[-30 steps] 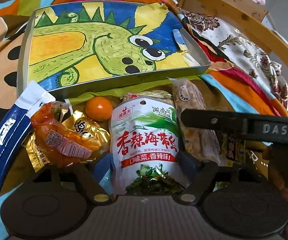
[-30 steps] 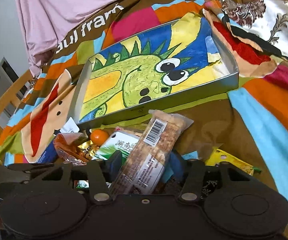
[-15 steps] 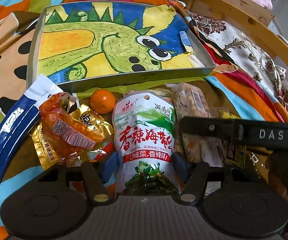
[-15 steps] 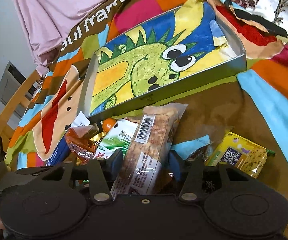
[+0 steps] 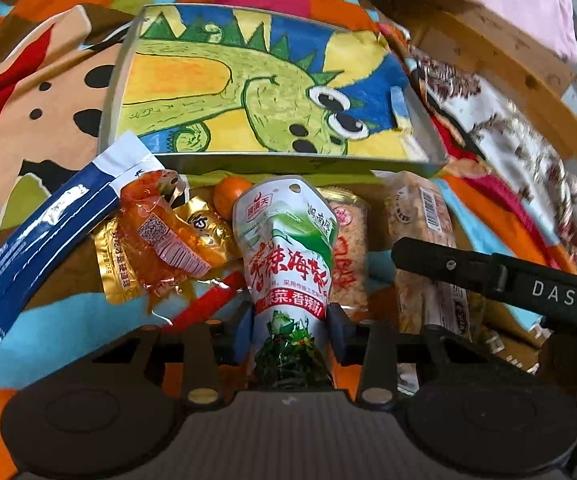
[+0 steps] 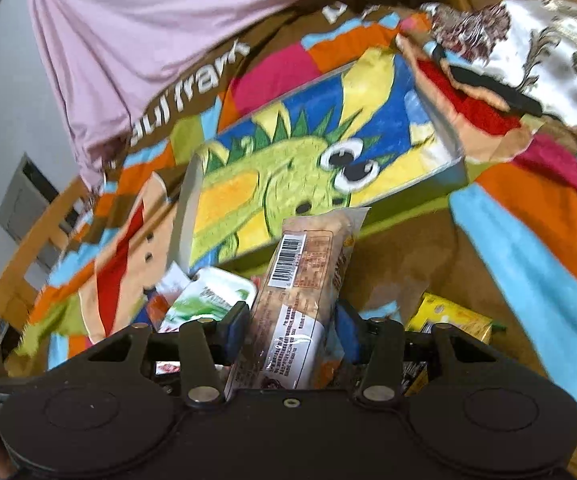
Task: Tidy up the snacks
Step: 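Carry both snacks over the dinosaur tray and open both tools to drop them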
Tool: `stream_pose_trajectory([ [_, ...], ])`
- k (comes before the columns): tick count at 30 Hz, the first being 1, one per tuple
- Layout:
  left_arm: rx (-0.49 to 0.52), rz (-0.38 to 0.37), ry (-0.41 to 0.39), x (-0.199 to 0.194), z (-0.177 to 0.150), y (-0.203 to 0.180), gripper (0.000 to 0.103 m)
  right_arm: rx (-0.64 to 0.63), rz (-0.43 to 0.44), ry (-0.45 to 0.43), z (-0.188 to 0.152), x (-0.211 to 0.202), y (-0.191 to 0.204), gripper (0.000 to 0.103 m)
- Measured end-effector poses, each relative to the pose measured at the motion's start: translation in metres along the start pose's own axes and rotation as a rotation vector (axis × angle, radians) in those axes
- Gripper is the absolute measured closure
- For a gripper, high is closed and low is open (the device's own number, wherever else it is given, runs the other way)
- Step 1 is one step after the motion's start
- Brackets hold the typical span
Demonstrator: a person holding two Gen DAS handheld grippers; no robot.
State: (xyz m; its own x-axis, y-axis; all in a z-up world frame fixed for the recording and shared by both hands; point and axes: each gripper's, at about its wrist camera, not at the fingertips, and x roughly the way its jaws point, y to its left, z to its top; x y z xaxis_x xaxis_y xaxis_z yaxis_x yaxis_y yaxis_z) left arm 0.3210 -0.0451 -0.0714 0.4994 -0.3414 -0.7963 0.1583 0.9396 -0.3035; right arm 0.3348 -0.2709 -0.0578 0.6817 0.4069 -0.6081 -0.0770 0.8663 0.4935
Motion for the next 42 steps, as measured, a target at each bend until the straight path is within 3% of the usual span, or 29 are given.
stream_pose_trajectory([
  [4,-0.037,-0.028,-0.056,-0.018,0.004,-0.006,0.061,-0.003,0.010,-0.105,0.015,-0.007,-0.002,0.054],
  [9,-0.031,0.005,-0.169,-0.033,0.028,-0.017,0.061,-0.040,0.030,-0.261,0.039,-0.005,-0.006,0.054],
  [18,-0.092,0.065,-0.353,0.002,0.106,-0.027,0.060,-0.017,0.007,-0.435,0.090,0.035,-0.020,0.054],
  [23,-0.080,0.083,-0.372,0.040,0.131,-0.027,0.059,-0.068,-0.061,-0.446,0.102,0.067,-0.026,0.054],
  [29,-0.064,0.116,-0.337,0.078,0.144,-0.019,0.060,-0.129,-0.117,-0.379,0.109,0.095,-0.028,0.054],
  [42,-0.036,0.174,-0.260,0.115,0.139,-0.012,0.056,-0.190,-0.179,-0.219,0.102,0.132,-0.032,0.054],
])
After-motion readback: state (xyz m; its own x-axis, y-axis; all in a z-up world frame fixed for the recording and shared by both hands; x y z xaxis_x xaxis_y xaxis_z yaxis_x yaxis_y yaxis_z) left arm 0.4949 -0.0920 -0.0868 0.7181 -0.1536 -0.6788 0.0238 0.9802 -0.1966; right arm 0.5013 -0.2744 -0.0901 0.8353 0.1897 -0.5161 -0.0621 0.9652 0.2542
